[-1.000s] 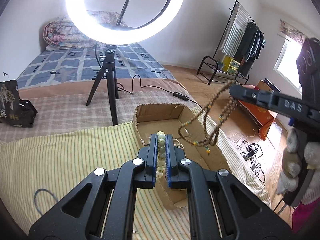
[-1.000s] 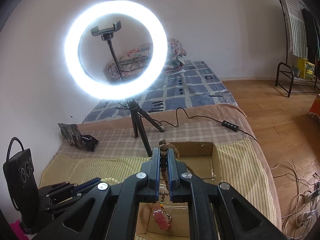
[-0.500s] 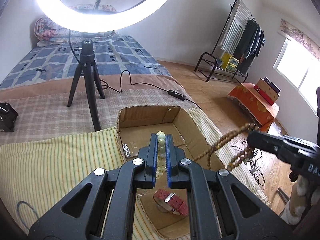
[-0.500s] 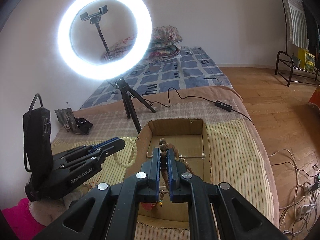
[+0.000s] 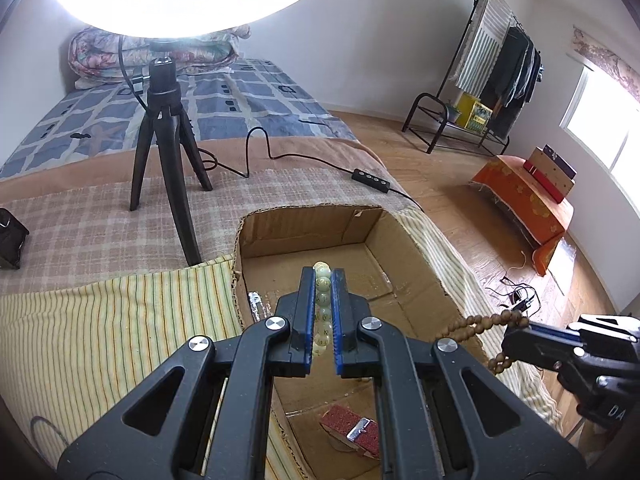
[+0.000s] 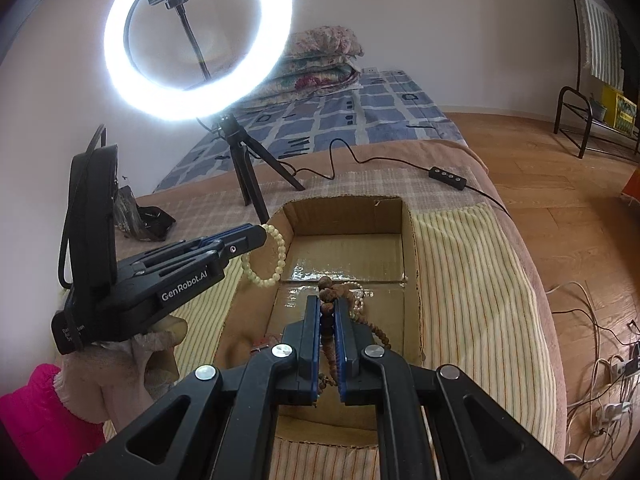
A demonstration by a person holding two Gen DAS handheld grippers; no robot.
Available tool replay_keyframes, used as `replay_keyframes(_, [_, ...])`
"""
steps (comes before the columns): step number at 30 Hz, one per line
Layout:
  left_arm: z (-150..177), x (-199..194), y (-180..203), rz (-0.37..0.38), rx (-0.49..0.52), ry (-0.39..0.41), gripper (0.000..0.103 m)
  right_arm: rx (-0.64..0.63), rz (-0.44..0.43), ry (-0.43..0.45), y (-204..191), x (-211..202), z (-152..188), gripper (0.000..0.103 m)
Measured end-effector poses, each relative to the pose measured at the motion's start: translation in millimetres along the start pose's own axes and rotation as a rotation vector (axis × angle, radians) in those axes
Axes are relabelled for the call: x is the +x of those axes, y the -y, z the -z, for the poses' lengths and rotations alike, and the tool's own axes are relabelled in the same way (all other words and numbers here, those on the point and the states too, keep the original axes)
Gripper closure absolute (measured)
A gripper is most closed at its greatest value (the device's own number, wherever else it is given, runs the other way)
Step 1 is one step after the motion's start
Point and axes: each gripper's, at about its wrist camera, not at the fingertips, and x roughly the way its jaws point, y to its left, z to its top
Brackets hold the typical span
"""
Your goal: Organize jewelry
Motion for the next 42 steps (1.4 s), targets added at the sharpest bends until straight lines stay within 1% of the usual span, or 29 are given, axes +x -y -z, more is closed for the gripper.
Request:
replay_keyframes(5, [-1, 5, -2, -0.014, -0.001, -0.015, 0.098, -0.005, 0.0, -0.023, 0, 8, 5, 0.099])
replay_keyframes(8, [-1, 5, -1, -0.01, 0.006, -0.023, 0.098, -0.009, 0.0, -0.034, 1, 11, 8, 0.099])
replay_keyframes(13, [-1, 6, 2, -0.033, 0.022, -0.03, 0.098, -0.021, 0.016, -0.043, -1, 11, 12, 0.097])
replay_keyframes(14, [-1, 6, 2, -0.04, 0.025, -0.03, 0.098, -0.024, 0.023, -0.042, -2, 10, 13, 0.092])
replay_keyframes(15, [-2, 6, 3, -0.044, 0.026, -0.029, 0.098, -0.028, 0.032, -0.037, -2, 10, 13, 0.08])
replay_keyframes(16, [-2, 5, 2, -0.052, 0.029, -0.029, 0.093, -0.034, 0.045, -0.027, -3, 8, 13, 0.074])
replay_keyframes(17, [-2, 5, 2, -0.059, 0.031, -0.029, 0.085, -0.04, 0.063, -0.017, -4, 7, 13, 0.067])
replay_keyframes(18, [-2, 4, 2, -0.064, 0.032, -0.024, 0.066, -0.045, 0.074, -0.015, -5, 7, 13, 0.062])
replay_keyframes(19, [-2, 1, 1, -0.066, 0.031, -0.012, 0.056, -0.052, 0.082, -0.014, -5, 6, 12, 0.06])
replay_keyframes(21, [-3, -3, 0, -0.072, 0.032, 0.002, 0.056, -0.062, 0.106, -0.005, -8, 4, 12, 0.046])
replay_keyframes(22, [-3, -4, 1, -0.074, 0.035, 0.002, 0.056, -0.067, 0.119, 0.0, -9, 2, 13, 0.043])
replay_keyframes(23, [-4, -6, 1, -0.077, 0.036, 0.007, 0.056, -0.071, 0.133, 0.002, -10, 2, 13, 0.038])
replay_keyframes(24, [-4, -8, 0, -0.08, 0.033, 0.011, 0.056, -0.075, 0.143, 0.005, -11, 1, 13, 0.035])
replay_keyframes(31, [-4, -20, -4, -0.089, 0.032, 0.012, 0.056, -0.106, 0.182, 0.029, -22, -8, 12, 0.025])
replay_keyframes(33, [-3, -26, -7, -0.091, 0.03, 0.013, 0.056, -0.114, 0.196, 0.04, -27, -12, 12, 0.019])
replay_keyframes(37, [-2, -38, -11, -0.095, 0.034, 0.012, 0.056, -0.132, 0.225, 0.06, -35, -18, 12, 0.016])
replay_keyframes(39, [-3, -44, -14, -0.098, 0.032, 0.013, 0.056, -0.135, 0.233, 0.067, -38, -21, 12, 0.013])
replay_keyframes(42, [-3, -58, -19, -0.101, 0.027, 0.022, 0.056, -0.14, 0.242, 0.073, -45, -27, 12, 0.012])
